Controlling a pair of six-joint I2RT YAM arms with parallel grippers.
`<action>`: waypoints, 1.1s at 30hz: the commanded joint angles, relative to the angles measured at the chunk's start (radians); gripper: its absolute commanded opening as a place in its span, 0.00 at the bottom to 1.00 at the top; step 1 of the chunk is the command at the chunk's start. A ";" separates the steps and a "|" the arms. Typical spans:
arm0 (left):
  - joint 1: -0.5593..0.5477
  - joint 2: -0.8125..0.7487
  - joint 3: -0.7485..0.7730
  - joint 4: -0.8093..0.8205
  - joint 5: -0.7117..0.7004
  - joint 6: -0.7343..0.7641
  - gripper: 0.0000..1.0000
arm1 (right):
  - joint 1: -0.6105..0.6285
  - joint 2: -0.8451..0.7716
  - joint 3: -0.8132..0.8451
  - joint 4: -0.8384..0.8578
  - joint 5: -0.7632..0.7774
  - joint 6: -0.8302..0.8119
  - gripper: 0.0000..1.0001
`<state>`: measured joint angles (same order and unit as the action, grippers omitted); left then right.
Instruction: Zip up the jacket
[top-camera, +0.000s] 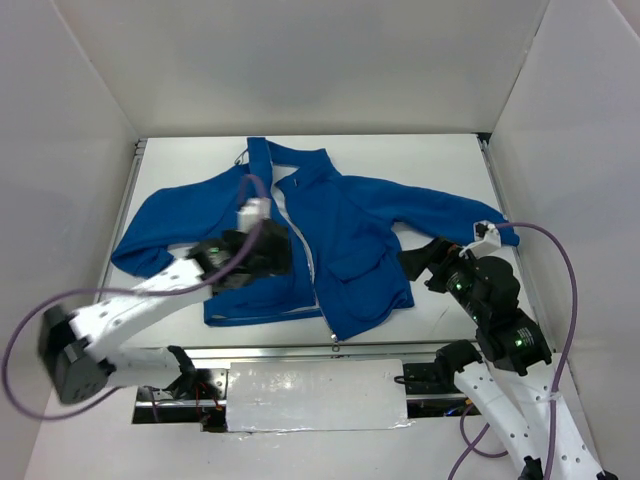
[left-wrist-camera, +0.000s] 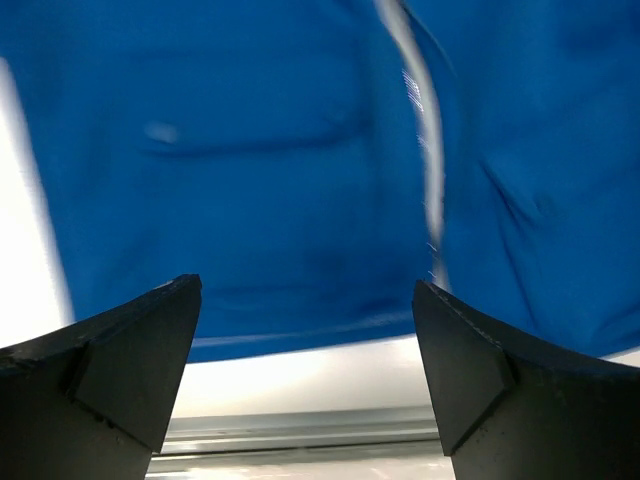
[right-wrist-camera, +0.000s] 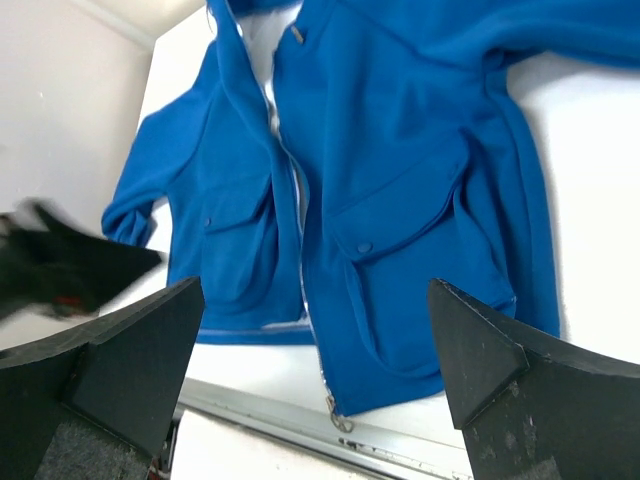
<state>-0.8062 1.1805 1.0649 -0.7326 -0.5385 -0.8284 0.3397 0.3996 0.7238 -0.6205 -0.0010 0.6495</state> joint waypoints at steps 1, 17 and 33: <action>-0.134 0.189 0.064 -0.059 -0.121 -0.202 0.98 | 0.004 -0.008 -0.009 0.045 -0.040 0.001 1.00; -0.222 0.510 0.075 0.107 -0.032 -0.290 0.70 | 0.007 -0.056 -0.044 0.028 -0.047 -0.028 1.00; -0.222 0.564 0.033 0.142 0.000 -0.311 0.69 | 0.004 -0.057 -0.054 0.025 -0.047 -0.037 1.00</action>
<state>-1.0245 1.7378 1.1057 -0.5976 -0.5270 -1.1088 0.3401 0.3542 0.6662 -0.6209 -0.0566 0.6312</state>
